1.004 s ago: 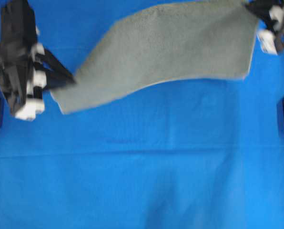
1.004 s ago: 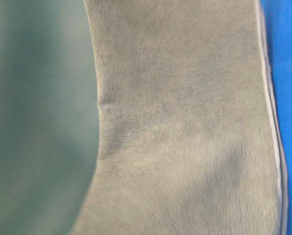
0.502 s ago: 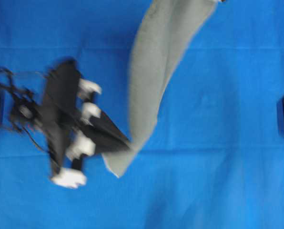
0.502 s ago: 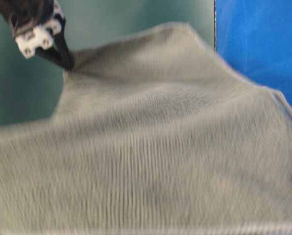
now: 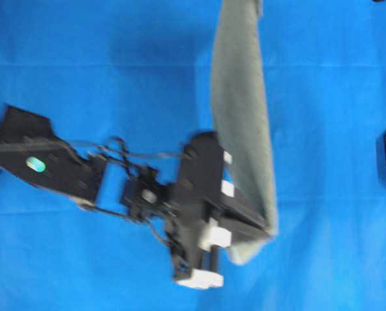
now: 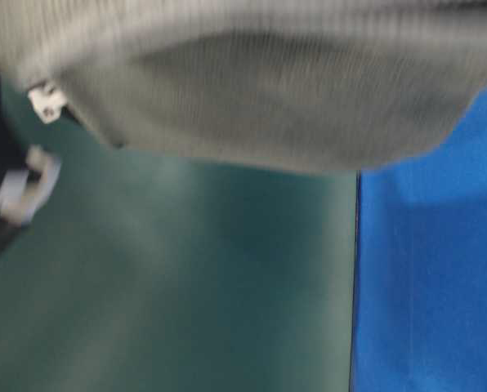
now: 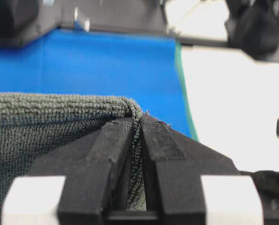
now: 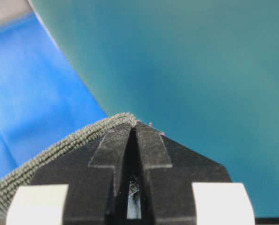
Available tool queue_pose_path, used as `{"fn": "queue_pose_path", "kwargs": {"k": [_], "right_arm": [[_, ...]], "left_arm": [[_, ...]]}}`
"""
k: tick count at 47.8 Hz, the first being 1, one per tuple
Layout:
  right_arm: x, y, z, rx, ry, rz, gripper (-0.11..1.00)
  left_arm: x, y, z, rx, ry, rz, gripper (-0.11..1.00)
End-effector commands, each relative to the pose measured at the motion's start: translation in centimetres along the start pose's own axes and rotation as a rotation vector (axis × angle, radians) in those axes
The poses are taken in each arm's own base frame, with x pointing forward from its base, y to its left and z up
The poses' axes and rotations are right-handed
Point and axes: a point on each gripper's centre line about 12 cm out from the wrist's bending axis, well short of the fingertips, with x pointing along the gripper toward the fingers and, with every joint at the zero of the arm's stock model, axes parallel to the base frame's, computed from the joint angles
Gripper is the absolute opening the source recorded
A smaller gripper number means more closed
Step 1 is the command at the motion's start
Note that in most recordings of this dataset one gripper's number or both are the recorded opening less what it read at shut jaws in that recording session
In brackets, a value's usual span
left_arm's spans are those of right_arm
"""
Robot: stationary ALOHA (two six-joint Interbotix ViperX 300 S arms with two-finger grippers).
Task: Fold a large towel.
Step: 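Swing the left gripper's corner across to fold the towel lengthwise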
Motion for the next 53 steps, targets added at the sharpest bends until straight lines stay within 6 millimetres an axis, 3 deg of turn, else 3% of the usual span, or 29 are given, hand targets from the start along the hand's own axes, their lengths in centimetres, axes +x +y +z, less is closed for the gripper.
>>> {"fn": "queue_pose_path", "kwargs": {"k": [1,11,15,20,27,36,43,53], "right_arm": [[-2.2,-1.7,0.5,0.016,-0.026,-0.043,0.02],[-5.4,-3.2,-2.1,0.03,0.048,-0.107,0.02],[-5.4,-3.3,-3.2,0.03,0.084,-0.115,0.02],[-4.1,-3.1,-4.5,0.024,0.129,-0.111,0.02],[-0.8,-2.5,-5.7,0.014,0.168,-0.083,0.02],[4.5,-0.3,-6.5,-0.011,0.184,-0.011,0.02],[8.0,2.0,-6.6,-0.046,0.17,0.049,0.02],[11.0,4.0,-6.1,-0.127,0.144,0.093,0.02]], "left_arm": [[1.3,-1.4,2.1,0.006,-0.097,-0.041,0.03],[6.1,-2.0,1.6,-0.003,-0.15,-0.066,0.03],[7.2,-2.5,1.1,-0.007,-0.143,-0.076,0.03],[7.2,-3.1,0.2,-0.018,-0.123,-0.085,0.03],[5.7,-3.0,-2.5,-0.092,-0.056,-0.082,0.03],[2.1,-1.7,-7.1,-0.256,0.013,-0.061,0.03],[-0.7,-0.9,-11.8,-0.339,0.077,-0.044,0.03],[-2.6,-0.1,-15.6,-0.437,0.134,-0.02,0.03]]}}
